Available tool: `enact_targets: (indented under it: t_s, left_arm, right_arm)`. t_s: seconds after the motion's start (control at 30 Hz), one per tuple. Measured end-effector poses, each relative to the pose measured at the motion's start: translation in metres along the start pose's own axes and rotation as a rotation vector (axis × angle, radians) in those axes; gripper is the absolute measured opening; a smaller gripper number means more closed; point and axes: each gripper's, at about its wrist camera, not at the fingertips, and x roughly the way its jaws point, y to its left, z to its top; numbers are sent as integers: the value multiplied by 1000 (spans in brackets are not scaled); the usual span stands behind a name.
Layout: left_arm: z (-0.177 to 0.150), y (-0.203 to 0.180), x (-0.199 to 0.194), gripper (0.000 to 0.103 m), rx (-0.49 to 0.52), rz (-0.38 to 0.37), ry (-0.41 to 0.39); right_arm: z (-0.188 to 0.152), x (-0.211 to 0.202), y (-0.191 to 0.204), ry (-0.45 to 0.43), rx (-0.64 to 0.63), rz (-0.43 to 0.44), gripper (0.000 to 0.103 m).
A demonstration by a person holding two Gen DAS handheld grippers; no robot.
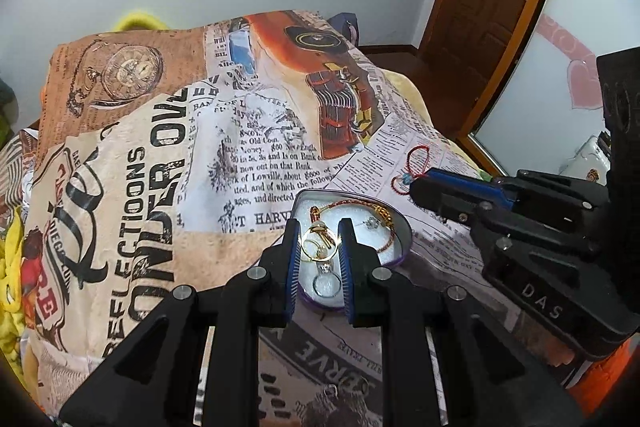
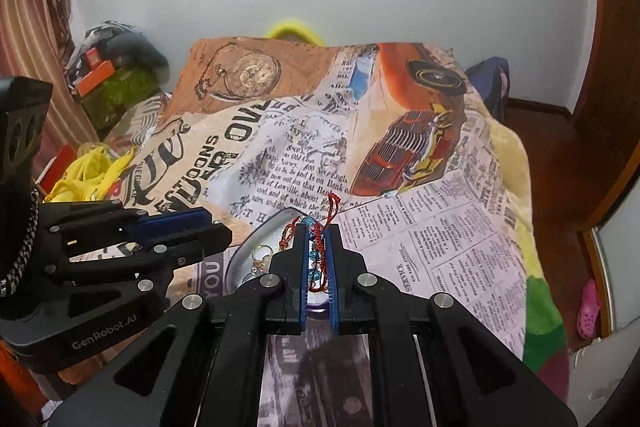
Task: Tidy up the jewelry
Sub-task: 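Lower both held items into the heart tin and open both tools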
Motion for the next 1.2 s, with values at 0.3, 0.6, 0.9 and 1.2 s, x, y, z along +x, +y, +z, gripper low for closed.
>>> enact_targets:
  t_s: [0.3,0.6,0.9,1.2]
  left_arm:
    - [0,3,34,17,-11,-10,50]
    - [1,5,39,17,-15,-35,47]
    - [-2,7,29,17,-23,-27,24]
    - [-6,11,1,18,-35,-16,2]
  right_arm:
    - [0,24,-4,63,-13,20,7]
    - [-1,34,-6,95,-27,32,7]
    - [0,36,1,121,-52,24,8]
    - [2,22,9,121,-66,0,12]
